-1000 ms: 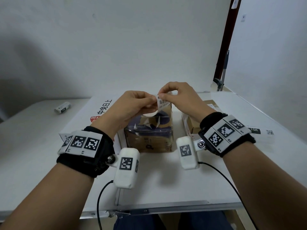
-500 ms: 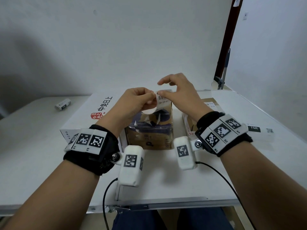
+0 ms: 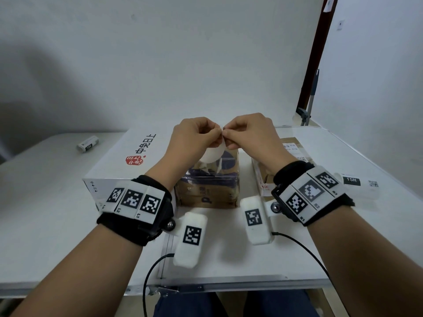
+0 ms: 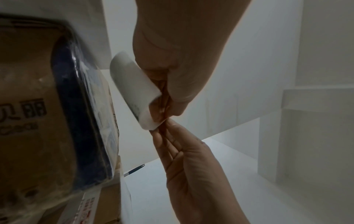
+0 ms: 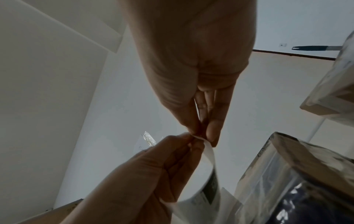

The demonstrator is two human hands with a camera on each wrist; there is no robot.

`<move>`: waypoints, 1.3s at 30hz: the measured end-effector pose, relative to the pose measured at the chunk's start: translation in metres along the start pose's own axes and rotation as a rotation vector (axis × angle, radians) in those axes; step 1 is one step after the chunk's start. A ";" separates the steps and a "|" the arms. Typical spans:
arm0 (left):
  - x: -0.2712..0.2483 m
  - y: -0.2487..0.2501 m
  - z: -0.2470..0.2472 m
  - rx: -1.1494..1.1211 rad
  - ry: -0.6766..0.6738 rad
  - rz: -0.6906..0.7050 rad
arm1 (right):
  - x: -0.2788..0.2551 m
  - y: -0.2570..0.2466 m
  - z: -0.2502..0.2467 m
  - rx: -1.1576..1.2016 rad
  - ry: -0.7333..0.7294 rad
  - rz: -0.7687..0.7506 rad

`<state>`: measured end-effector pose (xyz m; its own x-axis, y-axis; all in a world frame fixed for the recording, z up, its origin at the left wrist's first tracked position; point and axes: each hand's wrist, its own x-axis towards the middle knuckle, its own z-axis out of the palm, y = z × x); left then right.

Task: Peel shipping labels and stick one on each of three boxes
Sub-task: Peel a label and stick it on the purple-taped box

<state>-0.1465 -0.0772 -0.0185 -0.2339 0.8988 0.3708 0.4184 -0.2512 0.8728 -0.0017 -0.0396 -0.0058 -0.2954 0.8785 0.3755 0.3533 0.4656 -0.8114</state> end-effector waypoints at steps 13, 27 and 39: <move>-0.002 0.003 0.005 0.192 0.024 0.080 | -0.003 0.005 0.002 -0.005 0.049 0.011; 0.003 -0.003 0.009 -0.058 -0.050 -0.088 | 0.002 0.013 -0.004 0.224 0.008 0.163; 0.011 0.004 0.003 -0.362 -0.014 -0.323 | 0.005 0.024 -0.005 0.885 0.027 0.368</move>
<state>-0.1447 -0.0670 -0.0115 -0.2884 0.9556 0.0601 -0.0066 -0.0648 0.9979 0.0101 -0.0231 -0.0211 -0.2749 0.9610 0.0308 -0.3818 -0.0797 -0.9208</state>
